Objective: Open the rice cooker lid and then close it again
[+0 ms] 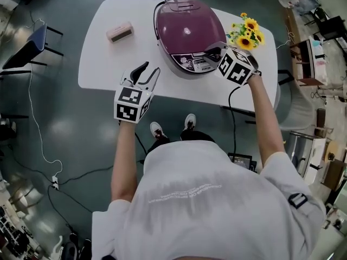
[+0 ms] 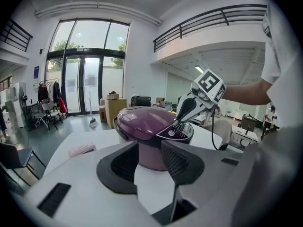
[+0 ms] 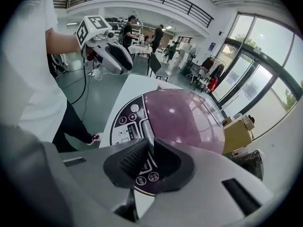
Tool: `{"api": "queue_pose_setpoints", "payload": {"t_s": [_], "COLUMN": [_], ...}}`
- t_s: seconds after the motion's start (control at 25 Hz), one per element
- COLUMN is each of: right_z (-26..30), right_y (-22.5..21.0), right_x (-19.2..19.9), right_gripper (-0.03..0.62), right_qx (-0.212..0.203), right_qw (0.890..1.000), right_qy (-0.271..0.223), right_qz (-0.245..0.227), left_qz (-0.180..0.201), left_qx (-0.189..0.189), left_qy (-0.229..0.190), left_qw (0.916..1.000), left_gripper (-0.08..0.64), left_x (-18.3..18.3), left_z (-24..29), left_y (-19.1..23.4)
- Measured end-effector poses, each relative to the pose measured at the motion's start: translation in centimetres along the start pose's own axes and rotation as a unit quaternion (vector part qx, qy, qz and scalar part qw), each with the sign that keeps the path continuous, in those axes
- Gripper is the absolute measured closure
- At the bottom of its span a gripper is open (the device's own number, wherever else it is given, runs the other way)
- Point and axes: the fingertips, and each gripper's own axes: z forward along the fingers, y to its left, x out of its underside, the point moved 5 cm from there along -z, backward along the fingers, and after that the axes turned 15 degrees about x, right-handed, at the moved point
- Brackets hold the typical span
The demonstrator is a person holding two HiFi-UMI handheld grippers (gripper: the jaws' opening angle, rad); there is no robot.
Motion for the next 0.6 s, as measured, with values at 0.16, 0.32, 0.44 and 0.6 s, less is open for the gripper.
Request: {"api": "queue_pose_setpoints", "payload": {"t_s": [0.16, 0.32, 0.44, 0.6], "right_z": [0.3, 0.4, 0.4, 0.5], "right_y": [0.1, 0.2, 0.2, 0.3], "right_x": [-0.1, -0.1, 0.0, 0.0], "right_gripper": [0.537, 0.537, 0.537, 0.538], "right_qx": [-0.003, 0.001, 0.009, 0.018], "right_qw": [1.000, 1.000, 1.000, 1.000], "right_qy": [0.008, 0.006, 0.003, 0.007], "right_qz": [-0.021, -0.030, -0.020, -0.008], "left_qz": [-0.006, -0.013, -0.017, -0.022], "left_qx": [0.006, 0.007, 0.012, 0.016], "left_qy": [0.004, 0.002, 0.000, 0.001], "left_qw": [1.0000, 0.9999, 0.9998, 0.9996], "left_gripper": [0.394, 0.394, 0.399, 0.399], "left_x": [0.6, 0.9, 1.0, 1.4], "left_z": [0.2, 0.3, 0.7, 0.9], "left_y": [-0.1, -0.3, -0.6, -1.0]}}
